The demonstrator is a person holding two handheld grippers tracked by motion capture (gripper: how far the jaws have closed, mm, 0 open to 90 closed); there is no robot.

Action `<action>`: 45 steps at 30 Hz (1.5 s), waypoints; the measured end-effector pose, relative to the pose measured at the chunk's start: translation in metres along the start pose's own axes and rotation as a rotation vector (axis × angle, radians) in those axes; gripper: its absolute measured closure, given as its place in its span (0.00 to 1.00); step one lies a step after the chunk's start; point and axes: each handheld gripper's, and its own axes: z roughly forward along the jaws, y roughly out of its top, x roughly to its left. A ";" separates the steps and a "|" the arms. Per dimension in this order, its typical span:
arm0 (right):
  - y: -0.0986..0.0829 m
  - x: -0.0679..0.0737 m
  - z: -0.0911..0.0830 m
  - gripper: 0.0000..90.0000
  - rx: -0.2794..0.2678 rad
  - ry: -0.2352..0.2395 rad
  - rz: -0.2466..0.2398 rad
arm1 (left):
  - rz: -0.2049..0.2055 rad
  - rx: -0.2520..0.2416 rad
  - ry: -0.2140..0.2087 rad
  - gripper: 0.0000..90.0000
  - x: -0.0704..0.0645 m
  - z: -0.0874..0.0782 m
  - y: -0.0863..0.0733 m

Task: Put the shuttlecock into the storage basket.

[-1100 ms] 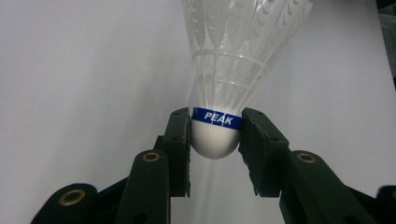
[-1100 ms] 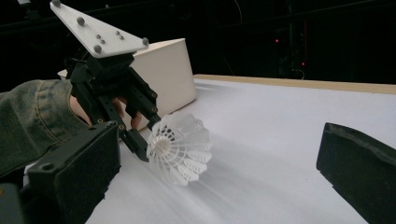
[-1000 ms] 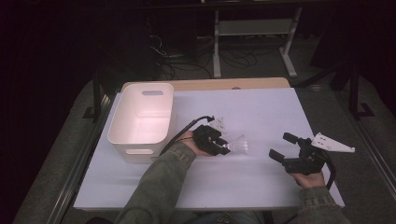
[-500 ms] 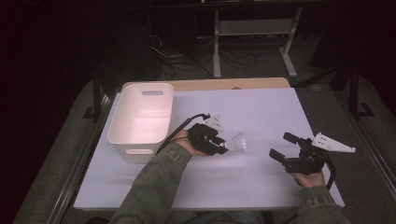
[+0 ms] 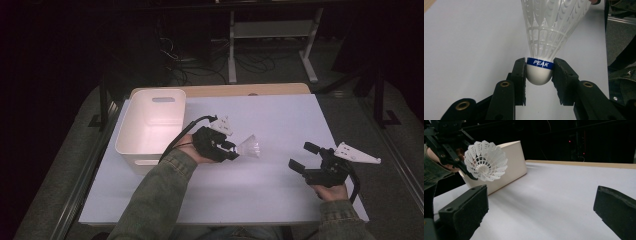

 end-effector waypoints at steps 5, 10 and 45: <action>0.000 -0.001 0.000 0.00 -0.004 -0.002 -0.004 | -0.014 -0.002 0.016 0.71 -0.001 -0.011 0.004; 0.000 -0.001 0.000 0.00 -0.005 -0.004 -0.005 | -0.025 -0.008 0.035 0.71 0.002 -0.020 0.004; -0.001 0.001 0.002 0.00 0.024 -0.003 -0.016 | -0.087 -0.124 0.131 0.72 0.018 -0.092 -0.010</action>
